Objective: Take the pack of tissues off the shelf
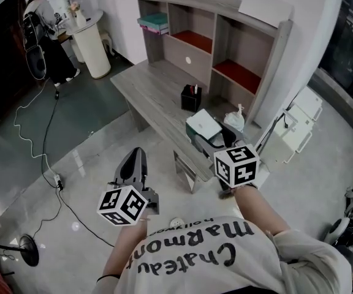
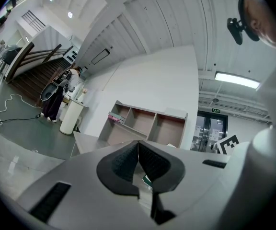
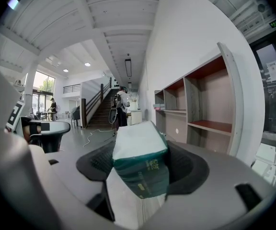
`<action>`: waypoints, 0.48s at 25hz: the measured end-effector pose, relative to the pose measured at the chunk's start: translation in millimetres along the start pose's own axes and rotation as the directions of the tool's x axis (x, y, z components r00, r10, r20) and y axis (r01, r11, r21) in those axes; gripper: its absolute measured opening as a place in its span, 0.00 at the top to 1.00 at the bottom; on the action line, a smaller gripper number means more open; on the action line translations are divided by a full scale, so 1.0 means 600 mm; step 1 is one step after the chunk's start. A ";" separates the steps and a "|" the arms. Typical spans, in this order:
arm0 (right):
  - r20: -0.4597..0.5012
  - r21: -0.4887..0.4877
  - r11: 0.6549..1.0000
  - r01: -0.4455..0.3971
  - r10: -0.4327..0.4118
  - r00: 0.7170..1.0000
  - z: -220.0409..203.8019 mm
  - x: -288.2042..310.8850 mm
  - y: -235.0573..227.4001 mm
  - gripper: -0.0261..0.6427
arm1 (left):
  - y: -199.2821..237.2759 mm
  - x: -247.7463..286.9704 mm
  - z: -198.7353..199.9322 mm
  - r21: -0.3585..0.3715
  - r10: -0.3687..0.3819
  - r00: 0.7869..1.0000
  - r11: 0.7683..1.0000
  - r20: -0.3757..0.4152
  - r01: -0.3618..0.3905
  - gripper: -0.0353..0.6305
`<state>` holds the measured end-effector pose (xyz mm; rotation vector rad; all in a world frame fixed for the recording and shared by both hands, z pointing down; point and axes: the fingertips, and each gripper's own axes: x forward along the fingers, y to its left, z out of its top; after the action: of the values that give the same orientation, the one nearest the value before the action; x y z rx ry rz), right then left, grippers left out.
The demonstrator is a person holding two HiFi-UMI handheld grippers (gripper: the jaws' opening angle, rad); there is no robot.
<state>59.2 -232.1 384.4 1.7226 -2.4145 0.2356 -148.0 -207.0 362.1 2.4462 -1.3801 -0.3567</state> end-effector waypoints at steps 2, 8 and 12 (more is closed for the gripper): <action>-0.006 0.007 1.000 -0.005 0.005 1.000 -0.010 -0.015 0.003 0.48 | -0.010 -0.015 -0.008 0.001 0.004 1.000 1.000 -0.005 -0.004 0.92; -0.016 0.012 1.000 -0.015 0.015 1.000 -0.031 -0.058 0.014 0.48 | -0.031 -0.057 -0.018 0.002 0.019 1.000 1.000 0.003 -0.019 0.92; -0.016 -0.002 1.000 -0.016 0.016 1.000 -0.034 -0.087 0.017 0.48 | -0.050 -0.077 -0.026 -0.002 0.018 1.000 1.000 0.010 -0.018 0.92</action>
<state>67.1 -176.2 391.9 1.6946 -2.4169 0.2480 -142.3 -150.3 368.0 2.4321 -1.4036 -0.3665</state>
